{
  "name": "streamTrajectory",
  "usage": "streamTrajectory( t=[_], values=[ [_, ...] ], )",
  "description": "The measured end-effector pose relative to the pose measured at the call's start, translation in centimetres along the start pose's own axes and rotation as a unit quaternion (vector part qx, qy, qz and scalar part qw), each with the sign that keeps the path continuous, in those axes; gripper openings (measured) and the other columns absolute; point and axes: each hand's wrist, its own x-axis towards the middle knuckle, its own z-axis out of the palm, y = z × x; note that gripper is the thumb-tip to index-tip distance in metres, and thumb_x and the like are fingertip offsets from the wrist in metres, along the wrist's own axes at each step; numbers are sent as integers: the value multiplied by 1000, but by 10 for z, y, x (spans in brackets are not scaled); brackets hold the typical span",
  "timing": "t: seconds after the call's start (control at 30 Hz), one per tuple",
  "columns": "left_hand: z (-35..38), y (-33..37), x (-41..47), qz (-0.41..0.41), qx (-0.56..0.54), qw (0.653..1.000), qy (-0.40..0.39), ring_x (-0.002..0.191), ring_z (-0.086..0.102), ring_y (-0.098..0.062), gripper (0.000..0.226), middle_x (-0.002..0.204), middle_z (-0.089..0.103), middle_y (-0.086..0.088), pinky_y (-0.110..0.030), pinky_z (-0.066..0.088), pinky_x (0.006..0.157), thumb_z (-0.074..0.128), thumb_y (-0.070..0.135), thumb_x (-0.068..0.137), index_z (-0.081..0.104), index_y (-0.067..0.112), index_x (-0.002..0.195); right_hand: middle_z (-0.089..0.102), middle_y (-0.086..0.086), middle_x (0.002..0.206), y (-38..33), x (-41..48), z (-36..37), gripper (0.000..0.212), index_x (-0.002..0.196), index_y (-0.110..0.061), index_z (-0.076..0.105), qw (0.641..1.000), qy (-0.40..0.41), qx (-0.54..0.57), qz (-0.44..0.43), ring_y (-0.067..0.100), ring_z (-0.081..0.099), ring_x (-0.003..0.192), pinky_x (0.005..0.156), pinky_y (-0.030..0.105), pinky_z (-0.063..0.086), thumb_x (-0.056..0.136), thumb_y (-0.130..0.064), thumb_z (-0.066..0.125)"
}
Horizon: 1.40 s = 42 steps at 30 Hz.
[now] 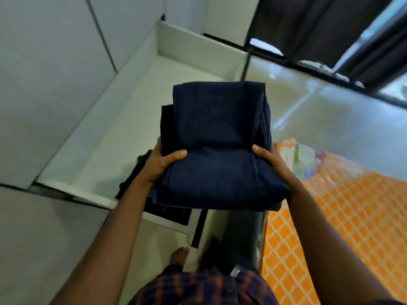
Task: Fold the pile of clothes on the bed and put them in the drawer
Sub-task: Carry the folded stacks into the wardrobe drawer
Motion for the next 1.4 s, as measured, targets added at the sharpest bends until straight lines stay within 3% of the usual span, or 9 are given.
streamTrajectory(
  t=[0.2, 0.3, 0.6, 0.8, 0.93, 1.07, 1.2, 1.27, 1.4],
  values=[
    [-47, -16, -5, 12, -83, 987, 138, 121, 62, -14, 91, 137, 61, 3, -29, 53, 93, 83, 42, 64, 45, 23, 144, 56, -2, 146, -35, 102, 54, 109, 152, -20, 40, 984, -145, -98, 20, 10, 60, 126, 95, 24, 53, 63, -64, 86],
    [-53, -21, -4, 15, -97, 971, 220, 121, 62, -12, 92, 138, 60, 3, -26, 52, 92, 83, 43, 65, 44, 22, 145, 56, -2, 147, -36, 152, 76, 95, 152, -22, 39, 969, -231, -85, 32, 18, 59, 129, 105, 38, 51, 75, -54, 83],
    [-6, -19, 31, 0, -137, 904, 404, 120, 62, -9, 95, 137, 60, 8, -23, 53, 90, 85, 44, 61, 43, 27, 145, 60, -1, 142, -36, 278, 92, 79, 147, -21, 44, 903, -410, -113, 69, 18, 61, 126, 102, 36, 51, 80, -46, 80],
    [31, -6, 104, 3, -174, 871, 459, 113, 65, -6, 85, 128, 63, 12, -28, 55, 95, 91, 33, 68, 45, 32, 139, 57, 4, 146, -63, 367, 81, 68, 153, -13, 37, 868, -470, -141, 75, 18, 59, 130, 98, 28, 53, 91, -27, 62],
    [31, -11, 157, -8, -167, 866, 471, 121, 60, -9, 98, 137, 58, 8, -31, 52, 100, 88, 34, 69, 35, 26, 151, 64, 2, 138, -72, 426, 85, 59, 151, -16, 41, 847, -486, -187, 113, 19, 64, 122, 91, 27, 54, 96, -21, 61],
    [27, -35, 200, -52, -166, 859, 482, 126, 56, -13, 104, 142, 54, 4, -36, 49, 104, 88, 36, 62, 34, 26, 149, 72, -5, 122, -50, 471, 94, 55, 142, -23, 49, 829, -476, -250, 153, 15, 71, 107, 94, 32, 56, 90, -21, 67],
    [49, -91, 221, -145, -202, 846, 471, 130, 52, -21, 99, 145, 50, -2, -41, 46, 108, 87, 25, 67, 30, 28, 148, 66, 4, 131, -2, 494, 90, 59, 137, -23, 52, 795, -484, -299, 212, 21, 68, 111, 89, 33, 53, 84, -13, 75],
    [61, -114, 222, -182, -225, 828, 481, 131, 50, -23, 95, 147, 47, -3, -38, 46, 105, 80, 7, 80, 24, 25, 155, 63, -2, 124, 17, 495, 93, 52, 134, -22, 48, 789, -477, -317, 221, 14, 66, 102, 77, 23, 51, 89, -5, 68],
    [57, -126, 230, -195, -235, 794, 526, 122, 52, -20, 91, 139, 50, -1, -25, 52, 86, 71, -5, 83, 24, 22, 156, 61, -6, 118, 41, 504, 104, 74, 142, -15, 41, 789, -486, -313, 206, 13, 62, 103, 71, 14, 51, 77, -7, 75]
  ],
)
